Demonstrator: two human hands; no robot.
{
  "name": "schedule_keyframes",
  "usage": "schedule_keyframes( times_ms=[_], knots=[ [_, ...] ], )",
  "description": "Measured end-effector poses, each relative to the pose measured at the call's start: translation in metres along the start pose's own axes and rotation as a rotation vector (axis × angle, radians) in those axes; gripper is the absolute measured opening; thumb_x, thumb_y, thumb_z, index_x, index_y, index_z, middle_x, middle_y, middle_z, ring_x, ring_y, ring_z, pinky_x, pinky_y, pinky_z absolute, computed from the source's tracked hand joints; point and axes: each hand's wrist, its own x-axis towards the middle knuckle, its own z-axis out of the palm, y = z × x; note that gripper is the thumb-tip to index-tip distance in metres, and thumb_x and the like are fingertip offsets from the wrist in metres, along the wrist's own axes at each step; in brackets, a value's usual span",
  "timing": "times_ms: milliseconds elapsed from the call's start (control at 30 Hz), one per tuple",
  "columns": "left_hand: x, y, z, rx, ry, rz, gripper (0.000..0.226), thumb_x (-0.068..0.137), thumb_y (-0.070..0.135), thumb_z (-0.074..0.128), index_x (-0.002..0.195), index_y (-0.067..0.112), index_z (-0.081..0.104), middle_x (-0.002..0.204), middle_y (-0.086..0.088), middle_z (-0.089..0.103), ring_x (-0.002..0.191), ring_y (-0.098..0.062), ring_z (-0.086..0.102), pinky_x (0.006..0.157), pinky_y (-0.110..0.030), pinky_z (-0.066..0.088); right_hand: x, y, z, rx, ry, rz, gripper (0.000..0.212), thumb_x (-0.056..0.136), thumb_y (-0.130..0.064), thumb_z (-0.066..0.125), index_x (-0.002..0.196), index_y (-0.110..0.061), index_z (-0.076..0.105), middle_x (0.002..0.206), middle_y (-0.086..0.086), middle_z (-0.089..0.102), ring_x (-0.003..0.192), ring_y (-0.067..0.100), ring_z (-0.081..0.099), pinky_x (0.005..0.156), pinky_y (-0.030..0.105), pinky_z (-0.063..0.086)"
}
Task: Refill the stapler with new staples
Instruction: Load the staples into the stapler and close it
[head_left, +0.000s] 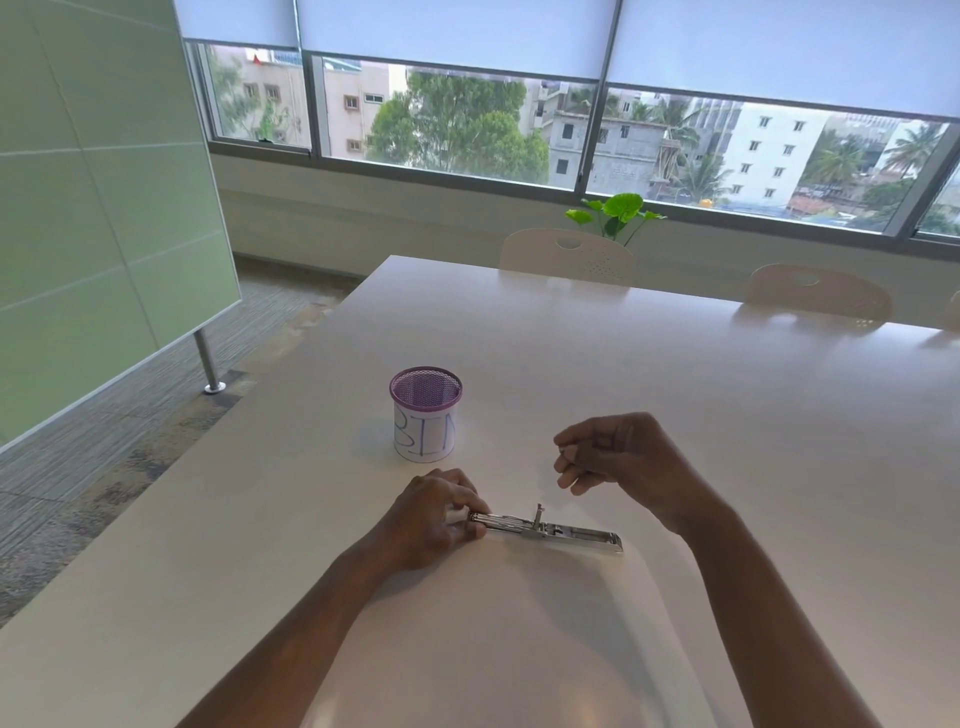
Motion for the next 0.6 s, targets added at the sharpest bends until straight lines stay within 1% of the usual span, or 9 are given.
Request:
schedule_keyframes(
  times_ms=[100, 167, 267, 400, 467, 533, 600],
  knots=[
    [0.000, 0.000, 0.001, 0.004, 0.007, 0.005, 0.016, 0.074, 0.018, 0.079, 0.090, 0.021, 0.079, 0.084, 0.012, 0.063, 0.084, -0.009, 0.062, 0.079, -0.019, 0.048, 0.002, 0.001, 0.003, -0.014, 0.002, 0.012, 0.014, 0.088, 0.018, 0.053, 0.096, 0.014, 0.063, 0.073, 0.022, 0.069, 0.058, 0.025, 0.071, 0.056, 0.029, 0.060],
    [0.000, 0.000, 0.001, 0.015, 0.008, 0.012, 0.016, 0.074, 0.017, 0.079, 0.090, 0.021, 0.079, 0.084, 0.012, 0.063, 0.082, -0.009, 0.062, 0.077, -0.019, 0.048, 0.004, 0.002, 0.006, -0.043, 0.018, 0.011, 0.013, 0.089, 0.016, 0.053, 0.093, 0.009, 0.064, 0.072, 0.020, 0.069, 0.058, 0.024, 0.071, 0.055, 0.030, 0.060],
    [0.000, 0.000, 0.001, 0.004, 0.016, 0.012, 0.015, 0.074, 0.016, 0.079, 0.088, 0.021, 0.079, 0.084, 0.009, 0.064, 0.078, -0.010, 0.063, 0.075, -0.019, 0.048, 0.006, 0.004, 0.007, -0.083, 0.047, 0.011, 0.018, 0.089, 0.016, 0.053, 0.086, 0.002, 0.065, 0.071, 0.018, 0.070, 0.059, 0.024, 0.072, 0.057, 0.032, 0.060],
    [0.000, 0.000, 0.000, -0.074, 0.030, -0.010, 0.018, 0.073, 0.013, 0.081, 0.088, 0.023, 0.079, 0.082, 0.011, 0.063, 0.072, 0.002, 0.059, 0.068, -0.004, 0.038, 0.007, 0.006, 0.007, -0.116, 0.077, -0.008, 0.021, 0.090, 0.011, 0.055, 0.082, -0.005, 0.065, 0.069, 0.012, 0.073, 0.066, 0.028, 0.074, 0.059, 0.036, 0.059],
    [0.001, -0.002, -0.001, -0.131, 0.044, -0.025, 0.019, 0.074, 0.012, 0.081, 0.088, 0.025, 0.079, 0.080, 0.012, 0.061, 0.068, 0.004, 0.056, 0.064, -0.005, 0.037, 0.006, 0.005, 0.009, -0.138, 0.091, -0.020, 0.021, 0.091, 0.009, 0.056, 0.081, -0.008, 0.065, 0.069, 0.008, 0.074, 0.069, 0.028, 0.075, 0.059, 0.035, 0.058],
    [0.002, -0.003, -0.002, -0.212, 0.076, -0.050, 0.019, 0.075, 0.010, 0.081, 0.085, 0.027, 0.079, 0.080, 0.011, 0.058, 0.062, 0.003, 0.052, 0.061, -0.007, 0.038, 0.006, 0.003, 0.013, -0.162, 0.101, -0.028, 0.023, 0.091, 0.008, 0.055, 0.080, -0.010, 0.064, 0.070, 0.007, 0.075, 0.070, 0.027, 0.075, 0.060, 0.034, 0.055],
    [0.003, -0.001, -0.003, -0.318, 0.107, -0.076, 0.019, 0.077, 0.007, 0.079, 0.083, 0.024, 0.078, 0.082, 0.007, 0.057, 0.054, 0.001, 0.047, 0.059, -0.008, 0.037, 0.004, -0.001, 0.017, -0.171, 0.095, -0.038, 0.026, 0.090, 0.011, 0.053, 0.079, -0.011, 0.064, 0.073, 0.007, 0.075, 0.070, 0.027, 0.073, 0.063, 0.033, 0.051]
  ],
)
